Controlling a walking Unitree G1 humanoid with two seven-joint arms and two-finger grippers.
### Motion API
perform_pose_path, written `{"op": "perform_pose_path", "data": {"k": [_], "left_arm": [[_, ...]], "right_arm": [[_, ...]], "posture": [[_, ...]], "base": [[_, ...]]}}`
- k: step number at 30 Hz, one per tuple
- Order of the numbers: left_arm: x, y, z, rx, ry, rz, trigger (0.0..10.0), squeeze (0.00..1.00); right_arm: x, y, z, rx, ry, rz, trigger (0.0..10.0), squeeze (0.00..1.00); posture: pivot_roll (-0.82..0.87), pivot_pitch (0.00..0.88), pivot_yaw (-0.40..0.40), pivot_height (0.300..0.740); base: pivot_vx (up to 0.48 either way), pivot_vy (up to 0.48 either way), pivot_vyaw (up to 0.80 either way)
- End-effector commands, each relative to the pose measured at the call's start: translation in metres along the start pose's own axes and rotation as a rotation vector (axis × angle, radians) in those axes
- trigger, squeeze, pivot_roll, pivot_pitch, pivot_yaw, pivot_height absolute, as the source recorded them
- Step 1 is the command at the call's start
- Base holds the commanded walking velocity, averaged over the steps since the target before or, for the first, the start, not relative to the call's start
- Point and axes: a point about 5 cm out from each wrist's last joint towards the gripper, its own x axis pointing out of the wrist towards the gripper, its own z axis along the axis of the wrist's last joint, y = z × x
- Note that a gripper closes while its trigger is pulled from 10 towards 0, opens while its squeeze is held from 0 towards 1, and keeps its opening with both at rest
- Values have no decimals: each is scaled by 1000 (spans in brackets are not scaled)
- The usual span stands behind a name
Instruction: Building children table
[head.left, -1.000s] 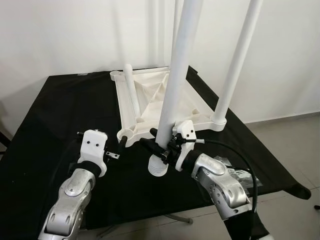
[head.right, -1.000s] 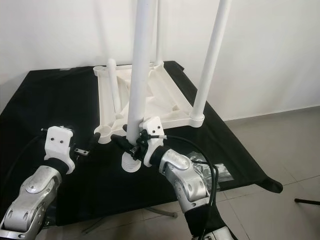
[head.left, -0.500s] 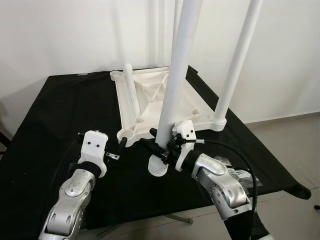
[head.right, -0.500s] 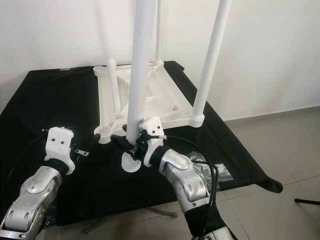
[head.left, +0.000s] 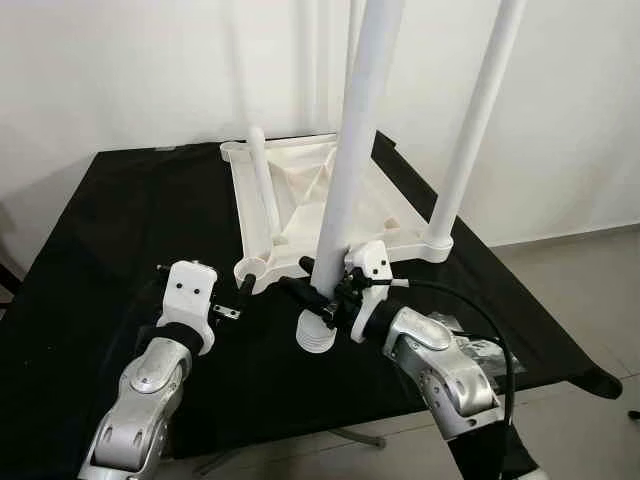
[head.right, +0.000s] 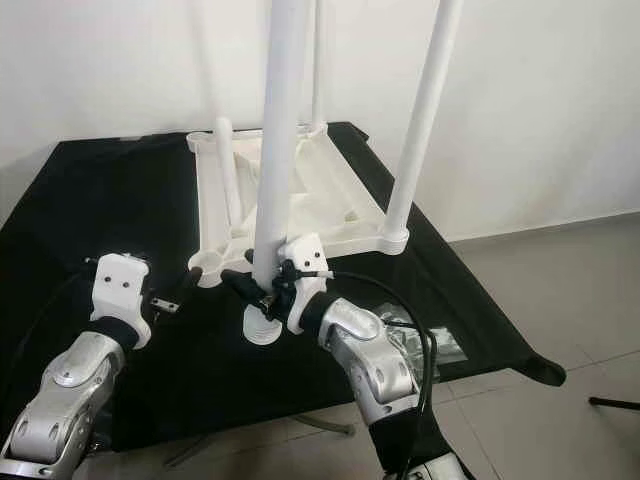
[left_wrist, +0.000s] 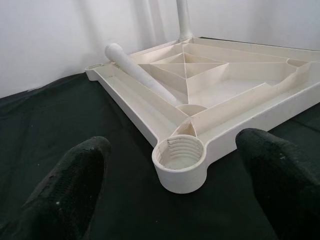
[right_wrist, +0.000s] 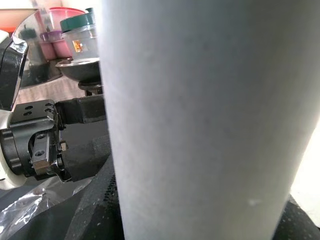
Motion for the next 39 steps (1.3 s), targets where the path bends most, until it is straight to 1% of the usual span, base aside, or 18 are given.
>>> {"op": "perform_pose_path", "data": {"k": [1, 12, 16, 18, 19, 21, 22, 23, 24, 25, 26, 29, 31, 33, 39], "left_arm": [[1, -2, -2, 0, 0, -7, 10000, 0], [1, -2, -1, -11, -9, -10, 10000, 0], [0, -2, 1, -17, -20, -15, 10000, 0], [0, -3, 2, -15, -27, -26, 10000, 0], [0, -4, 3, -16, -35, -38, 10000, 0], [0, -4, 3, -16, -35, -38, 10000, 0], [0, -4, 3, -23, -38, -39, 10000, 0], [0, -4, 4, -26, -39, -39, 10000, 0], [0, -4, 4, -26, -39, -39, 10000, 0], [0, -5, 4, -32, -42, -40, 10000, 0], [0, -5, 4, -36, -43, -40, 10000, 0], [0, -4, 4, -46, -44, -37, 10000, 0], [0, -4, 4, -47, -45, -37, 10000, 0], [0, -4, 4, -51, -46, -36, 10000, 0], [0, -4, 4, -55, -48, -35, 10000, 0]], "right_arm": [[1, -2, 5, -25, -28, -4, 10000, 0], [1, -1, 6, -43, -26, -6, 10000, 0], [1, -1, 8, -64, -30, -8, 10000, 0], [2, -2, 11, -71, -39, -11, 10000, 0], [2, -4, 20, -71, -76, -16, 10000, 0], [2, -4, 20, -71, -76, -16, 10000, 0], [4, -7, 30, -82, -113, -25, 10000, 0], [4, -9, 35, -107, -121, -27, 10000, 0], [4, -9, 35, -107, -121, -27, 10000, 0], [4, -10, 42, -129, -136, -26, 10000, 0], [4, -10, 44, -126, -146, -25, 10000, 0], [5, -12, 46, -119, -132, -25, 10000, 0], [6, -10, 48, -135, -140, -12, 10000, 0], [7, -8, 51, -208, -133, -14, 10000, 0], [7, -4, 54, -201, -150, 32, 10000, 0]], "posture": [[-22, 0, -17, 740], [-24, 0, -16, 740], [-26, 0, -17, 740], [-26, 0, -18, 740], [-30, 0, -19, 740], [-30, 0, -19, 740], [-36, 0, -18, 740], [-36, 0, -18, 740], [-36, 0, -18, 740], [-37, 0, -20, 740], [-38, 0, -20, 740], [-38, 0, -20, 740], [-37, 0, -21, 740], [-39, 0, -21, 740], [-39, 0, -21, 740]], "base": [[0, 0, 0], [0, 0, 0], [0, 0, 0], [0, 0, 794], [240, 0, 550], [240, 0, 550], [292, 0, 0], [356, 0, 800], [356, 0, 800], [371, 0, 800], [371, 0, 800], [379, 0, 0], [375, 0, 800], [375, 0, 0], [366, 0, 0]]}}
